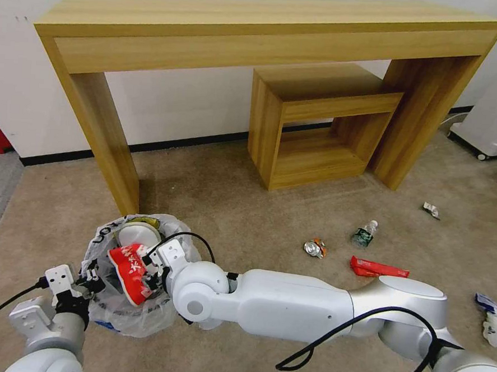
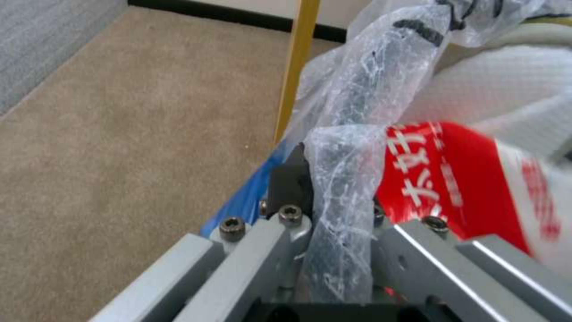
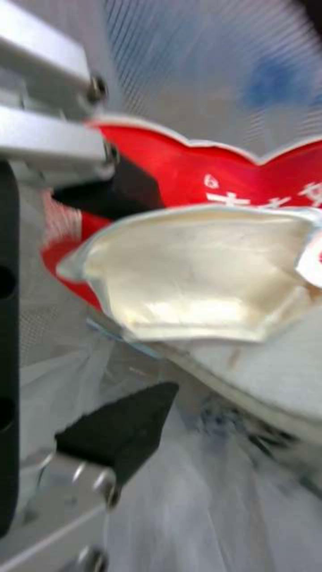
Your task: Pick up the trash bin and place the garbage on the floor into it.
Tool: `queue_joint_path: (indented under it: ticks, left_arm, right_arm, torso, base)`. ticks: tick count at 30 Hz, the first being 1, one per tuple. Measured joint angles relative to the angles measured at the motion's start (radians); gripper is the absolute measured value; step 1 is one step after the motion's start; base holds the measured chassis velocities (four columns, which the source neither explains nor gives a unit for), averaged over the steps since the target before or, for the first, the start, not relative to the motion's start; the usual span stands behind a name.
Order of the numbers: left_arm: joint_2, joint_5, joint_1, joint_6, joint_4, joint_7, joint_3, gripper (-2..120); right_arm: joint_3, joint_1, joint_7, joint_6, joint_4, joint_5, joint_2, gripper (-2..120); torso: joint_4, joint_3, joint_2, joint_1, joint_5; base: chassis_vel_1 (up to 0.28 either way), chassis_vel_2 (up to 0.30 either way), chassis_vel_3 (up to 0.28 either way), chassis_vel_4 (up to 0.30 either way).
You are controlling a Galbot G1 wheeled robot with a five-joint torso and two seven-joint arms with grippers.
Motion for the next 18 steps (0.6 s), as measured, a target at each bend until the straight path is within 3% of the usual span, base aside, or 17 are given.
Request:
queue_joint_path:
  ticks: [7, 18]
  left_arm:
    - [-0.001, 0.000, -0.007, 0.000, 0.012, 0.000, 0.002, 1]
    - [-0.004, -0.001, -0.006, -0.003, 0.005, 0.000, 0.003, 1]
  right_arm:
    - [0.018, 0.009, -0.003, -0.004, 0.041, -0.001, -0.013, 97]
    - [-0.003, 0.000, 0.039, -0.080, 0.040, -0.013, -0.026, 100]
  torso:
    - [0.0000, 0.000, 0.000, 0.000, 0.0000]
    - [0.0000, 0.000, 0.000, 0.000, 0.0000]
  base:
    - [0.000, 0.000, 0.000, 0.000]
    - [0.000, 0.000, 0.000, 0.000]
